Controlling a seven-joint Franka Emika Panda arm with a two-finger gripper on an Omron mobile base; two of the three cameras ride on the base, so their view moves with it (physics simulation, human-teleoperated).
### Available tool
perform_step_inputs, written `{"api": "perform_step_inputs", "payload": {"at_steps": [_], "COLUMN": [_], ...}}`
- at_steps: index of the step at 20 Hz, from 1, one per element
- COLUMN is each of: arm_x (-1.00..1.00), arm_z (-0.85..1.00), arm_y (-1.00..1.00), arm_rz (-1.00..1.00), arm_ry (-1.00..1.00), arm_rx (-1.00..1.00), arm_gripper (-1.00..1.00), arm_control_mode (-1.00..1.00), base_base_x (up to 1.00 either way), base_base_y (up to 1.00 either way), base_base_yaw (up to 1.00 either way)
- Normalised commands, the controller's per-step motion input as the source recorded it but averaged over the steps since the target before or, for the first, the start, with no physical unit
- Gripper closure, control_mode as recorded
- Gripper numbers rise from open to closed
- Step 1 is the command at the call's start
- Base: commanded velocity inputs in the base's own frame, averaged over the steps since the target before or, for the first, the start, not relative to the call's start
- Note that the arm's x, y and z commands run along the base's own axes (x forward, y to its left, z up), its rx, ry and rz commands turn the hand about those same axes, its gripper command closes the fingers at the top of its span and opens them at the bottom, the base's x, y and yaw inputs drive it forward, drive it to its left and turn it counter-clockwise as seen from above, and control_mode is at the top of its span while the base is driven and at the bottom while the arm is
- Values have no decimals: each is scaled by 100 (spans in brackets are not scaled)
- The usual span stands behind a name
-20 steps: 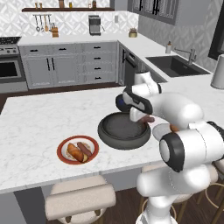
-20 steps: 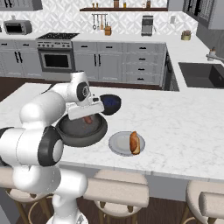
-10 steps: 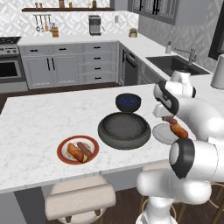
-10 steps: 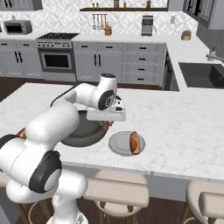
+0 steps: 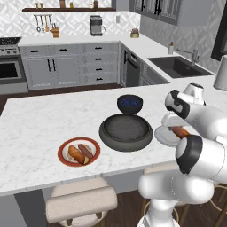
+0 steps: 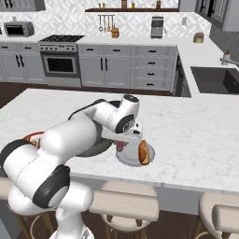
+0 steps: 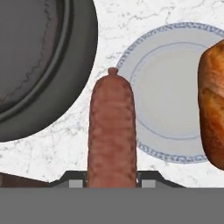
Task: Place one bun and one sausage from the bowl on each plate.
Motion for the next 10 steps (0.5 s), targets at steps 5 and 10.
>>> {"api": "perform_step_inputs", "payload": {"at_steps": [5,10], "arm_x": [4,15], "arm_z": [-36,-21], "arm_y": [-14,-19], "arm_rz": [-23,-10], "arm_ry": [-3,0], "arm_rx": [0,0], "arm_gripper": [100,100], "arm_control_mode": [-100,-100], "base_base_x": [0,0], "base_base_y": [0,0], "base_base_yaw": [0,0]}}
